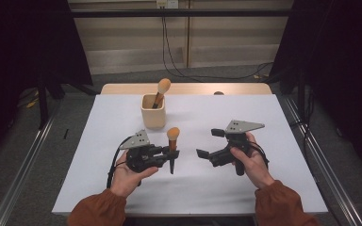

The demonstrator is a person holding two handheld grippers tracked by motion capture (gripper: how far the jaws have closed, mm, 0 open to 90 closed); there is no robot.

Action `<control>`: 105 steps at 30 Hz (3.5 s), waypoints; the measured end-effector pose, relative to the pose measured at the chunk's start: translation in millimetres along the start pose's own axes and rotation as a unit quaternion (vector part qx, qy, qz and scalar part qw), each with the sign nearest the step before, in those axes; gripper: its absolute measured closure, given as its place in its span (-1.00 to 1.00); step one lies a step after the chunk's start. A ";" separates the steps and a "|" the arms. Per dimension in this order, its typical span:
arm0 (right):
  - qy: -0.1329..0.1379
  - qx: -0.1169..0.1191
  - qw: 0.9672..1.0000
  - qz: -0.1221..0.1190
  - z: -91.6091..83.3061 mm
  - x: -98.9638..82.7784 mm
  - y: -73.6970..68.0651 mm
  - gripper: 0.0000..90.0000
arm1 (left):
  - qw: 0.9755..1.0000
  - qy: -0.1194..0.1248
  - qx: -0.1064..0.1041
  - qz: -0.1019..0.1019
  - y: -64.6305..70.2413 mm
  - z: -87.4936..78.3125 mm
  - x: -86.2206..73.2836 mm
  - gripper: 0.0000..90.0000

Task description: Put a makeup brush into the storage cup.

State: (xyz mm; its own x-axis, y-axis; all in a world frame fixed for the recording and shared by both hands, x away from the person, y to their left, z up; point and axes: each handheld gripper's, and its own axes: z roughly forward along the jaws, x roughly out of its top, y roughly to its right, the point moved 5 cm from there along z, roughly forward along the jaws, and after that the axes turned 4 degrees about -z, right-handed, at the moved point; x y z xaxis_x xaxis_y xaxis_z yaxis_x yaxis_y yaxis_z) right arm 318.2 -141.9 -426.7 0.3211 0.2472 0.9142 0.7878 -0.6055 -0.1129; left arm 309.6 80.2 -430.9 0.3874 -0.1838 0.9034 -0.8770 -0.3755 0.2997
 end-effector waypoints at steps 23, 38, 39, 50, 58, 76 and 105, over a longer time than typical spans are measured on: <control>0.053 -0.104 0.993 0.014 -34.0 -33.7 19.7 -1.00 | 1.000 -0.001 0.014 0.000 -5.5 -12.6 8.0 0.65; 0.083 -0.148 0.985 0.008 -66.6 -56.4 22.2 -1.00 | 0.998 0.026 0.051 0.003 -26.1 -44.7 26.4 0.65; 0.085 -0.150 0.985 0.013 -68.8 -58.0 22.8 -1.00 | 0.998 0.030 0.052 0.003 -27.4 -47.5 28.5 0.65; 0.094 -0.180 0.979 0.016 -87.9 -71.1 22.6 -1.00 | 0.994 0.053 0.090 0.010 -44.0 -73.6 53.1 0.65; 0.106 -0.193 0.975 0.012 -99.1 -76.8 22.4 -1.00 | 0.992 0.063 0.105 0.013 -53.5 -77.9 66.4 0.65; 0.106 -0.197 0.975 0.017 -106.5 -83.4 22.2 -1.00 | 0.988 0.084 0.128 0.012 -76.5 -62.1 96.3 0.65; 0.108 -0.190 0.976 0.014 -106.1 -84.3 22.2 -1.00 | 0.981 0.095 0.168 0.024 -115.0 -41.5 131.6 0.65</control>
State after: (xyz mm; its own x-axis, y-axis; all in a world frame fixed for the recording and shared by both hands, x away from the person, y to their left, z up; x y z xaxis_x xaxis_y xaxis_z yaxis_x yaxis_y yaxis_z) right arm 252.8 -256.4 -465.0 0.1901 0.0862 0.9780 0.5146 -0.8571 -0.0245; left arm 449.6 136.9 -333.8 0.2597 -0.0491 0.9644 -0.7378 -0.6544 0.1654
